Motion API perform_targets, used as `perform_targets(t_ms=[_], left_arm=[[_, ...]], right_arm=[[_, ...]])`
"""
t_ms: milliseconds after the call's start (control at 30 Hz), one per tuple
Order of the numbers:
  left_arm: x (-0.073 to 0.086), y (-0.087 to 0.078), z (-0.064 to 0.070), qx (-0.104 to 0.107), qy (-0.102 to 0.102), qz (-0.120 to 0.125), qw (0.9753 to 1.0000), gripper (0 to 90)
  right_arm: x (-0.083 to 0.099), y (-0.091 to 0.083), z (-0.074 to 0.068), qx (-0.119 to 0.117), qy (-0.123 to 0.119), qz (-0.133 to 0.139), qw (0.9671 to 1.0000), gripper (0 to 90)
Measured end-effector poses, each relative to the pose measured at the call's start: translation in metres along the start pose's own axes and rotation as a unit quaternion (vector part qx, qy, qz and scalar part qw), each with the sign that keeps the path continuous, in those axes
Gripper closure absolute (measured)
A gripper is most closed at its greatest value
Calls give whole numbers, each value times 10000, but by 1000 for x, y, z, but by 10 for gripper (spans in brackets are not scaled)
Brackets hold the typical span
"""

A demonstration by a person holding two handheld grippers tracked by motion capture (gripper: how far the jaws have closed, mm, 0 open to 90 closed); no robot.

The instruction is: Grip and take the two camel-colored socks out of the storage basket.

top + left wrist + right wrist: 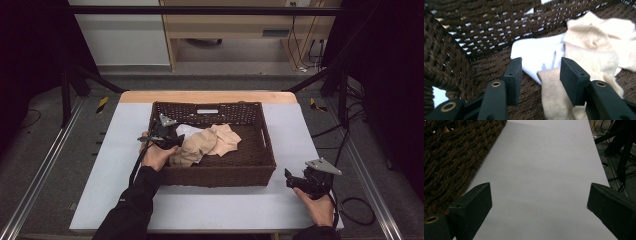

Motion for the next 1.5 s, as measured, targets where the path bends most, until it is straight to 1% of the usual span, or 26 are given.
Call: perform_targets(t_ms=[100, 167, 200, 367, 467, 500, 533, 567, 600, 633, 767, 800, 900, 967, 1000, 1033, 1067, 1133, 1167, 1200, 1333, 1367, 1400, 1433, 1467, 1500], left_arm=[[1, 2, 1, -6, 31, -111, 9999, 527], [1, 3, 1, -5, 14, -117, 9999, 526], [1, 4, 1, 48, -28, -159, 9999, 519], [2, 8, 2, 142, -55, -296, 9994, 485], [3, 9, 3, 216, -46, -354, 9991, 492], [3, 9, 3, 216, -46, -354, 9991, 504], [3, 10, 3, 298, -3, -387, 9988, 530], [3, 10, 3, 298, -3, -387, 9988, 555], [3, 11, 4, 362, 11, -436, 9984, 555], [3, 11, 4, 430, 41, -462, 9980, 610], [3, 11, 4, 459, 110, -489, 9977, 729], [2, 8, 4, 474, 132, -429, 9979, 775], [1, 5, 4, 511, 154, -333, 9980, 853], [0, 2, 4, 544, 203, -184, 9981, 865], [-1, 0, 5, 572, 209, -44, 9981, 869], [-1, 0, 5, 572, 209, -44, 9981, 872], [-1, -4, 4, 614, 236, 107, 9978, 874], [-1, -8, 3, 622, 177, 359, 9973, 875], [-1, -8, 3, 622, 177, 359, 9973, 875], [-2, -12, 1, 590, 129, 542, 9967, 876], [-5, -22, -2, 496, 56, 912, 9946, 877], [-6, -25, -3, 468, 46, 1019, 9937, 878], [-8, -31, -4, 398, 64, 1216, 9918, 878], [-8, -31, -4, 398, 64, 1216, 9918, 879], [-9, -34, -4, 363, 76, 1300, 9908, 879], [-12, -41, -6, 319, 73, 1446, 9889, 879]], right_arm=[[0, 0, 0, -4, 5, 3, 10000, 61], [0, 0, 0, -3, 2, 3, 10000, 61], [0, 0, 0, -5, 0, 4, 10000, 61], [0, 0, 0, 1, 10, -5, 10000, 61], [0, 0, 0, -2, 6, -1, 10000, 61], [0, 0, 0, -2, 6, -1, 10000, 61], [0, 0, 0, -2, -2, -7, 10000, 61], [0, 0, 0, -2, -2, -7, 10000, 61], [0, 0, 0, -4, 3, -7, 10000, 61], [0, 0, 0, -3, 6, -7, 10000, 61], [0, 0, 0, -12, 7, -3, 10000, 61], [0, 0, 0, -15, 9, -5, 10000, 61], [0, 0, 0, -12, 12, -8, 10000, 61], [0, 0, 0, -11, 15, -6, 10000, 61], [0, 0, 0, -9, 16, 0, 10000, 61], [0, 0, 0, -9, 16, 0, 10000, 61], [0, -1, 0, -12, 22, 12, 10000, 61], [0, -1, 1, 2, 26, 13, 10000, 61], [0, -1, 1, 2, 26, 13, 10000, 61], [0, -1, 1, 6, 32, 13, 10000, 61], [0, -1, 1, 13, 28, 22, 10000, 61], [0, -1, 1, 10, 30, 32, 10000, 61], [0, -1, 1, 8, 31, 38, 10000, 61], [0, -1, 1, 8, 31, 38, 10000, 61], [0, -1, 1, 9, 35, 35, 10000, 61], [0, -1, 1, 11, 21, 41, 10000, 61]])
Point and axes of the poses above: each handheld gripper's, and its own axes: y roughly forward along the jaws, x roughly out of its underside, z roughly to its right, the point moved 1 cm from there along y, roughly forward along the jaws, and after that the axes turned 15 degrees about y, right-handed, at the moved point
